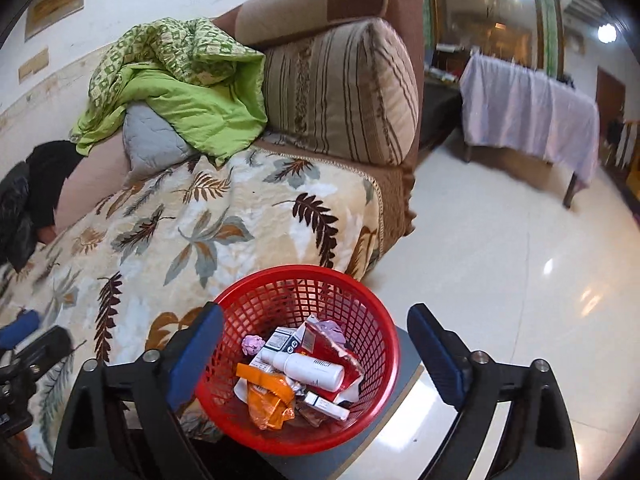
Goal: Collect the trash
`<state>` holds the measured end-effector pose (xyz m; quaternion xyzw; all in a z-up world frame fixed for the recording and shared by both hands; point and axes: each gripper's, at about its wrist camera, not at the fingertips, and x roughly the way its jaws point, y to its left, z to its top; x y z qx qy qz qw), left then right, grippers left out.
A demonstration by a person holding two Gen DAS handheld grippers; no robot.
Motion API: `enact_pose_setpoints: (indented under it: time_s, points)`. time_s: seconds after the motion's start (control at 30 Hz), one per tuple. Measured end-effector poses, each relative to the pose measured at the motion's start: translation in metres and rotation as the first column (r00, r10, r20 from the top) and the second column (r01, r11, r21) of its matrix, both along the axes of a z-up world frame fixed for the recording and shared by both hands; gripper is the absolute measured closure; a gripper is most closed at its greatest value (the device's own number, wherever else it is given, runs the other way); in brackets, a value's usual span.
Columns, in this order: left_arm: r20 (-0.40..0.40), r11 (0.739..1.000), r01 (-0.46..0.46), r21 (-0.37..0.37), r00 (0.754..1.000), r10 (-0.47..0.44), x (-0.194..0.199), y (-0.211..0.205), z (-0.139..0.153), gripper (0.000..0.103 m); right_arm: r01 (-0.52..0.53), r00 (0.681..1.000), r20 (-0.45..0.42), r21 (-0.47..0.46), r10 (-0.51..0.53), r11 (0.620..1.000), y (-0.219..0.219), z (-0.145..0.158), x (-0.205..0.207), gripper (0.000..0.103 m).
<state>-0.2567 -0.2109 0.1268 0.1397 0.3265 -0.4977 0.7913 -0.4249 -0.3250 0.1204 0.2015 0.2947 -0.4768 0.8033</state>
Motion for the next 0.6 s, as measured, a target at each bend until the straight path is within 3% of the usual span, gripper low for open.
enact_pose_setpoints:
  time_s: [0.1,0.2,0.27,0.6]
  points:
    - [0.049,0.998,-0.056,-0.005,0.997,0.056,0.004,0.028,0.001,0.009,0.072,0.997,-0.018,-0.055,-0.073,0.996,0.025,0.002,0.006,0.0]
    - [0.086,0.995,-0.095,-0.012,0.992,0.096,0.004,0.048,0.001,0.006,0.051,0.999,-0.009,-0.059,-0.052,0.997,0.042,0.005,0.01,0.0]
    - [0.113,0.99,-0.137,-0.01,0.984,0.138,0.004,0.059,0.003,0.004,0.062,0.996,-0.054,-0.068,-0.066,0.996,0.053,0.004,0.015,0.0]
    - [0.212,0.975,-0.222,0.011,0.953,0.215,0.002,0.069,0.01,0.002,0.029,0.996,-0.085,-0.061,-0.034,0.998,0.074,0.001,0.022,0.0]
